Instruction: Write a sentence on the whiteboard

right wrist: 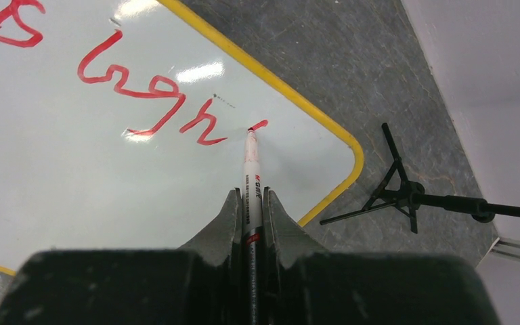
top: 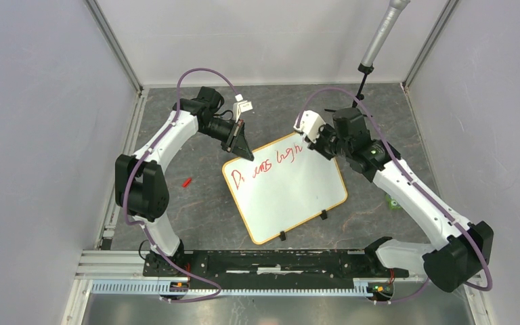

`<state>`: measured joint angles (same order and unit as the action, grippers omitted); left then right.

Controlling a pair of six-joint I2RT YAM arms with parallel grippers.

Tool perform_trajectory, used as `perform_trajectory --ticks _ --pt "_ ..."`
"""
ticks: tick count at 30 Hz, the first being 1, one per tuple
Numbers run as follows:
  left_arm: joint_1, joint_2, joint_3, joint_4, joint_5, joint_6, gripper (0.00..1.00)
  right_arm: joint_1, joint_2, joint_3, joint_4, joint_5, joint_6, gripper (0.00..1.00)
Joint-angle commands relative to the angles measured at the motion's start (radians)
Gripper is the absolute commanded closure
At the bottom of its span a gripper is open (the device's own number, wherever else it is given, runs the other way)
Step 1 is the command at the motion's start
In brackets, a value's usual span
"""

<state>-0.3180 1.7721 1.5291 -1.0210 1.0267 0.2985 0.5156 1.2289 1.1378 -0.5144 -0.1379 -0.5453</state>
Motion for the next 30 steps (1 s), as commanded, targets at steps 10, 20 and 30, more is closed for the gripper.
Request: perform_trajectory --ticks 10,20,30 --pt "-0.037 0.027 -0.004 -0.028 -0.048 0.065 0.98 -0.002 -0.077 -0.077 -0.037 -0.019 0.004 1.00" --pt "-0.038 0.026 -0.003 -0.027 -0.045 0.063 0.98 -0.002 -0.036 0.051 -0.040 0.030 -0.011 1.00" --pt "-0.038 0.023 -0.002 -0.027 -0.043 0.061 0.98 0.037 -0.023 0.118 -0.074 -0.136 0.033 1.00"
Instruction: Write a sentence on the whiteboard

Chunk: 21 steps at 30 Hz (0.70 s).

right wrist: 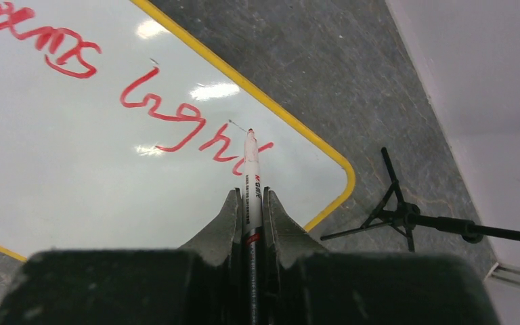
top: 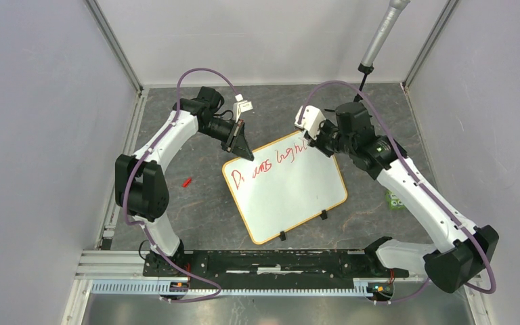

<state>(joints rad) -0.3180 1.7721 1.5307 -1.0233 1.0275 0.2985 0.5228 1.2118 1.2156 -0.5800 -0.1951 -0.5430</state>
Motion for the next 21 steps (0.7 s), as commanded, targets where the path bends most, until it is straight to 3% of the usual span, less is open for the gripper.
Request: perform_trajectory --ticks 1,13,21 --pt "-0.038 0.024 -0.003 -0.024 -0.044 0.061 0.98 0.041 -0.005 0.040 -0.007 -0.082 0.037 1.00" --pt "-0.038 0.029 -0.003 -0.025 -0.043 0.060 0.98 0.171 0.011 -0.018 0.032 -0.017 0.056 1.00" --pt "-0.037 0.024 -0.009 -0.024 -0.044 0.064 0.98 0.184 0.033 -0.044 0.074 0.021 0.058 1.00"
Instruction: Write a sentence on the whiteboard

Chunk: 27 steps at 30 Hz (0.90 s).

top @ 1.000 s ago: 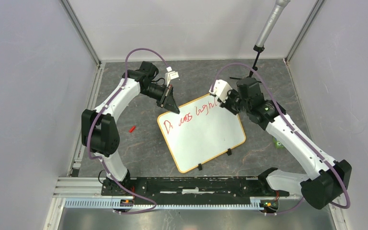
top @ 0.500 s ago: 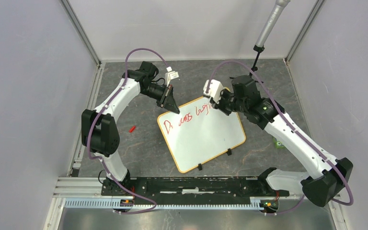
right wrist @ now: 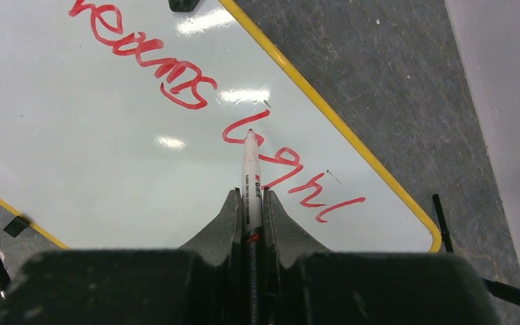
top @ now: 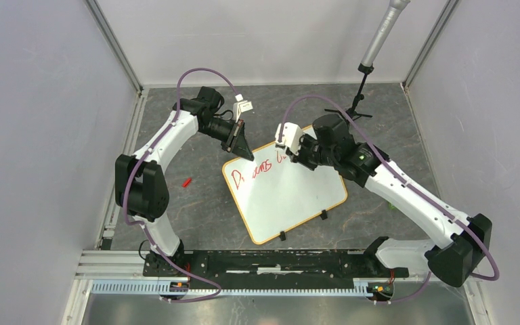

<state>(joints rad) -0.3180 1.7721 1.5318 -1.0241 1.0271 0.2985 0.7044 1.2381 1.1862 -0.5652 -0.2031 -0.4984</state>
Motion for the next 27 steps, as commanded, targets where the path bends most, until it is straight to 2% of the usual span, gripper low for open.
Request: perform_trajectory --ticks 1,11,27 --pt "-0.038 0.023 -0.009 -0.024 -0.044 0.063 0.98 0.003 0.007 -0.019 0.066 0.036 0.012 1.00" --pt "-0.038 0.023 -0.012 -0.024 -0.045 0.067 0.98 0.003 0.021 -0.037 0.105 0.083 0.008 1.00" --pt "-0.038 0.020 -0.012 -0.024 -0.048 0.065 0.98 -0.002 -0.006 -0.010 0.053 0.115 -0.017 1.00"
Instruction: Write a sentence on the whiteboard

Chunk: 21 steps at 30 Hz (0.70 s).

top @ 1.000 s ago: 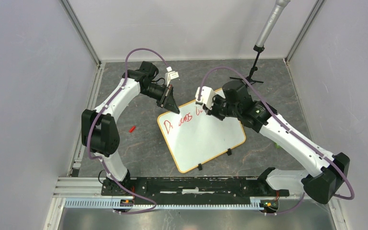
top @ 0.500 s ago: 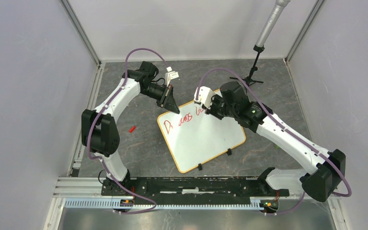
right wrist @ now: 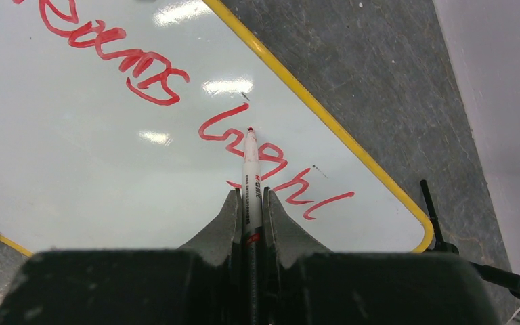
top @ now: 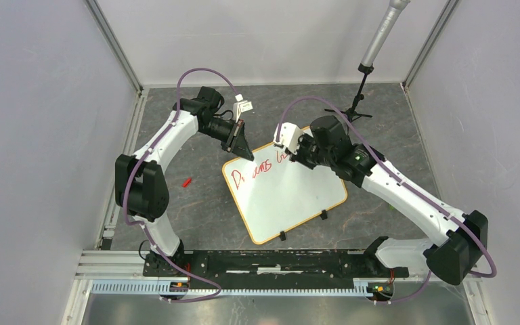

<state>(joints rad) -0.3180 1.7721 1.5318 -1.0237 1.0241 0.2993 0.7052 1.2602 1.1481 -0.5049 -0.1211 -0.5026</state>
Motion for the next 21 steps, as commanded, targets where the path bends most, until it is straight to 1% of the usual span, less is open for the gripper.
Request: perform_trajectory --ticks 1,6,12,21 --pt "-0.038 0.020 -0.013 -0.024 -0.045 0.065 0.98 -0.006 -0.036 0.035 -0.012 0.031 -0.013 1.00" --pt "-0.038 0.021 -0.012 -0.025 -0.045 0.064 0.98 -0.029 -0.062 0.059 -0.033 0.021 -0.008 1.00" --pt "-0.038 0.023 -0.008 -0.024 -0.044 0.062 0.97 -0.093 -0.064 0.038 -0.031 0.024 -0.026 1.00" --pt "-0.038 0.023 -0.009 -0.024 -0.045 0.063 0.97 -0.108 -0.043 0.037 -0.012 0.052 -0.040 1.00"
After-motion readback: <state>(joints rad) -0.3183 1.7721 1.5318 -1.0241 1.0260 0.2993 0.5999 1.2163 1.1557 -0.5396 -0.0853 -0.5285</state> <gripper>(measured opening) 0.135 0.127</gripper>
